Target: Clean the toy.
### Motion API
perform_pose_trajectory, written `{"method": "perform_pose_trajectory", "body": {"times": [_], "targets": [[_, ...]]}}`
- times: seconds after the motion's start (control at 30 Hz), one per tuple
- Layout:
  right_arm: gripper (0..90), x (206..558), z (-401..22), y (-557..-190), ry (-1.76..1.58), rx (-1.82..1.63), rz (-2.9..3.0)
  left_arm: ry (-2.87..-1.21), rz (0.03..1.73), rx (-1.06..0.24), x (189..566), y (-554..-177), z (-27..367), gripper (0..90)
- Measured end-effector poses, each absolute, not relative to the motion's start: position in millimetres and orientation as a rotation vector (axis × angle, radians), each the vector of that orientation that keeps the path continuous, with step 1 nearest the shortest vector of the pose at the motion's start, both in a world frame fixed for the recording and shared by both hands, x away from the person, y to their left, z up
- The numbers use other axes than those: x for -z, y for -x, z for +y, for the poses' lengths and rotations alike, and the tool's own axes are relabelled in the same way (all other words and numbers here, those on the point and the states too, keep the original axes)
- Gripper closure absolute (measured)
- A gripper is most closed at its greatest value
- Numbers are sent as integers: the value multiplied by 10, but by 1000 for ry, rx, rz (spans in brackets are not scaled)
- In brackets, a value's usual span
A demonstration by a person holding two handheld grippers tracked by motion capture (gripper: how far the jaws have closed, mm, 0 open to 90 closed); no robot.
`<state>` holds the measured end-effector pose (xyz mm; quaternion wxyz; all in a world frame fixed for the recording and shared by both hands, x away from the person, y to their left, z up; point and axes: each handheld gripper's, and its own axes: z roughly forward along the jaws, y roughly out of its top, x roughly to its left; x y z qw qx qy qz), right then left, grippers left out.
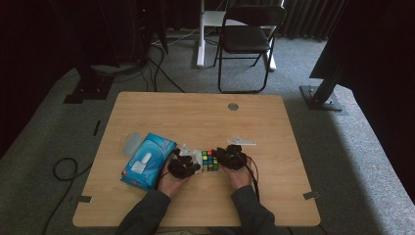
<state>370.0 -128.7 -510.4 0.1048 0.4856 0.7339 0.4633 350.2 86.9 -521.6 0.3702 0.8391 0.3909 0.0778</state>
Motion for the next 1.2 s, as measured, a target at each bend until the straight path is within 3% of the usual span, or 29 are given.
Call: {"method": "perform_pose_trajectory", "body": {"times": [0.37,1.2], "targets": [[687,5105,-1289,-3703,-1431,-1368,2164,-2181,1020,-207,5336,-3554,859,860],[697,5098,-1264,-3700,-1375,-1393,2245,-2073,1083,-254,5098,-3838,1012,852]]}}
